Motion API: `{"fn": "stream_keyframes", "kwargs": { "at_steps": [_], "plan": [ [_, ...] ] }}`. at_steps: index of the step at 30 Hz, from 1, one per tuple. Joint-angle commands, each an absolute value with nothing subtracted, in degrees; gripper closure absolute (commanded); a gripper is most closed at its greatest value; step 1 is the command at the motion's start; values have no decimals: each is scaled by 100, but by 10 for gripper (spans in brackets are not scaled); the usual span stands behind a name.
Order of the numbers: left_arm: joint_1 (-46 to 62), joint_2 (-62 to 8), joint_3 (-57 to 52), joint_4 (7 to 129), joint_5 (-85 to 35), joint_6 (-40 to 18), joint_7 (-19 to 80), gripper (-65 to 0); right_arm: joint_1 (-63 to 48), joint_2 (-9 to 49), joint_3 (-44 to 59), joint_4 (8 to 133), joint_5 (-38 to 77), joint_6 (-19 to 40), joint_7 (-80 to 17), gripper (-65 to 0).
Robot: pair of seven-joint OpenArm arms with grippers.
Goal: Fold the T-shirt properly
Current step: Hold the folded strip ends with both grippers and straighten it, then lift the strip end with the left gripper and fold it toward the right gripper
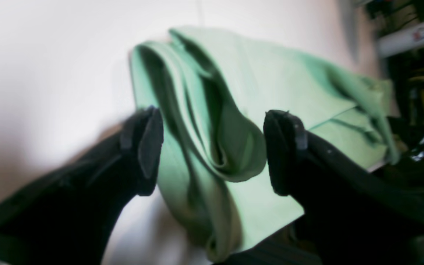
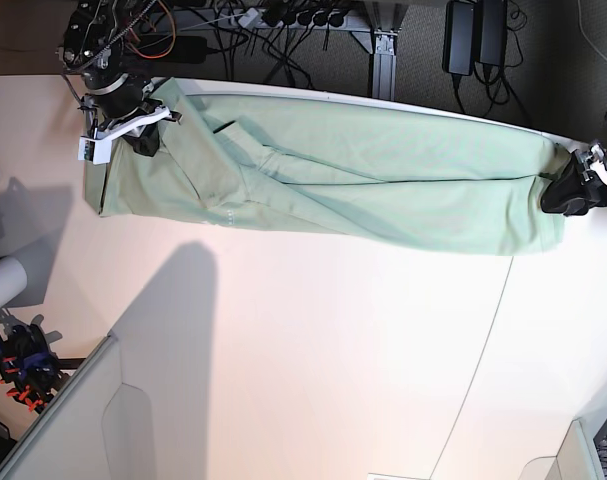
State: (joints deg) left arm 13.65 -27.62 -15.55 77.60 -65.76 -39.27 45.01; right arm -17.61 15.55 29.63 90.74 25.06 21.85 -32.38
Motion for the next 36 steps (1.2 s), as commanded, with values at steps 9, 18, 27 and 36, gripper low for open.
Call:
{"fn": "stream_keyframes", "kwargs": {
  "at_steps": [9, 18, 27, 36],
  "plan": [
    [1319, -2746, -1339, 7841, -6049, -4000, 4178, -453, -1763, 1636, 2998, 9118, 2508, 2171, -3304, 0],
    [1319, -2738, -812, 7841, -5481, -3983, 3997, -453, -1765, 1636, 2998, 9118, 2510, 2171, -3304, 0],
    [1321, -2456, -746, 7841, -5247, -4000, 3723, -382, -1763, 1636, 2998, 9118, 2510, 2171, -3301, 0],
    [1264, -2377, -666, 7841, -4571, -4000, 3114, 0, -1758, 1636, 2998, 9118, 2655, 2169, -3295, 0]
  ]
}}
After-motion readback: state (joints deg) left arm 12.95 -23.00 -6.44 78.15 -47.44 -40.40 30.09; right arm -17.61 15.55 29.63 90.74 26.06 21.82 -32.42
